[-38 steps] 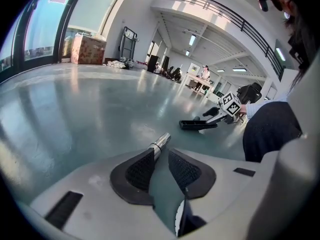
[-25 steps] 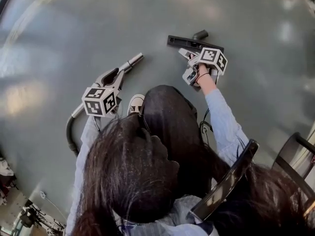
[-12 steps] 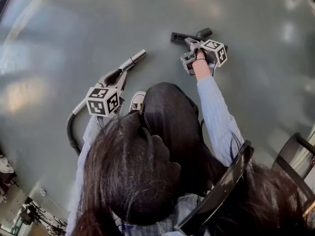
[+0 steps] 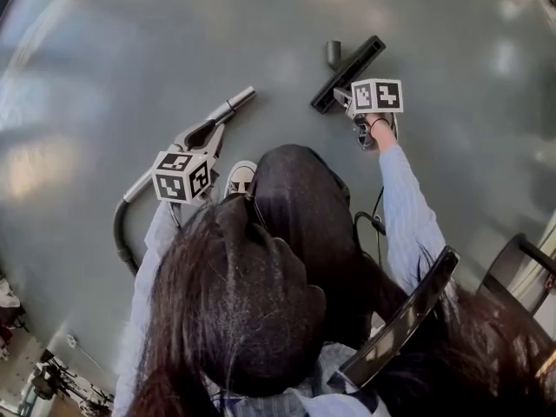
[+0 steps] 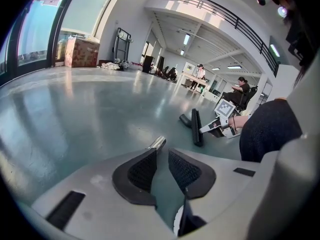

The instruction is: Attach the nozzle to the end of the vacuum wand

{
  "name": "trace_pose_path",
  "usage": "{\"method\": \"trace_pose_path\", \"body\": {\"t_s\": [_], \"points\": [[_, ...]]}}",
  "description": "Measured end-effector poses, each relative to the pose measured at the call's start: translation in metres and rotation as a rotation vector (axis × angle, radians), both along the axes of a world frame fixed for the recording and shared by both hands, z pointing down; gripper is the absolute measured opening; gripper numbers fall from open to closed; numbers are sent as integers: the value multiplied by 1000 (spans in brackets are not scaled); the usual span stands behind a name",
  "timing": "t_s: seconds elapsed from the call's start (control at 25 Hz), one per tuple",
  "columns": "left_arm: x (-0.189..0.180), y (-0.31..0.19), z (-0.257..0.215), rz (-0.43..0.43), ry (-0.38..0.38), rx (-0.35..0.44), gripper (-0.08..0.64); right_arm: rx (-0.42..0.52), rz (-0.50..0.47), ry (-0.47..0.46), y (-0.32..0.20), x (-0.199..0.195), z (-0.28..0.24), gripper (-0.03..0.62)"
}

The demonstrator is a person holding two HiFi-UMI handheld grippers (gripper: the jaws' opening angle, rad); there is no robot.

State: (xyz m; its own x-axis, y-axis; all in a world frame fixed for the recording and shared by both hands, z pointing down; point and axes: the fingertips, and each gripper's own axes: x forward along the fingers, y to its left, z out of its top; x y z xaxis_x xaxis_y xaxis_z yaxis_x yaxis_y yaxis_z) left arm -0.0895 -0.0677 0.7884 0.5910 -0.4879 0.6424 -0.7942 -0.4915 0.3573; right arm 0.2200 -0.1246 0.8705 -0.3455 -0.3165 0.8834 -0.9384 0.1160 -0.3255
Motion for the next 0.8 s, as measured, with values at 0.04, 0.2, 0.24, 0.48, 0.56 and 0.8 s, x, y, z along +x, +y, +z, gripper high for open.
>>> {"method": "trace_pose_path", "body": {"t_s": [0.04,0.2,0.24,0.48,0.56,0.8], "points": [[1,0,1,3,0,0,69,4,-95,69,3,5,-1,158],[4,-3,4,7,-1,0,69,46,-331,358,2,31,-5,155],[5,-4,3,8,-2,2,69,69,-344,408,-1,36,-7,155],[10,-7,1,53,-38,47,69,144,-224,203,-13,29,-29,254],[7,-7,3,60,-48,43,69,136,-183,118,-14,22,-32,279],[-2,-10,10,50,-54,32,69,97,63,35,-24,14,-36,299]]}}
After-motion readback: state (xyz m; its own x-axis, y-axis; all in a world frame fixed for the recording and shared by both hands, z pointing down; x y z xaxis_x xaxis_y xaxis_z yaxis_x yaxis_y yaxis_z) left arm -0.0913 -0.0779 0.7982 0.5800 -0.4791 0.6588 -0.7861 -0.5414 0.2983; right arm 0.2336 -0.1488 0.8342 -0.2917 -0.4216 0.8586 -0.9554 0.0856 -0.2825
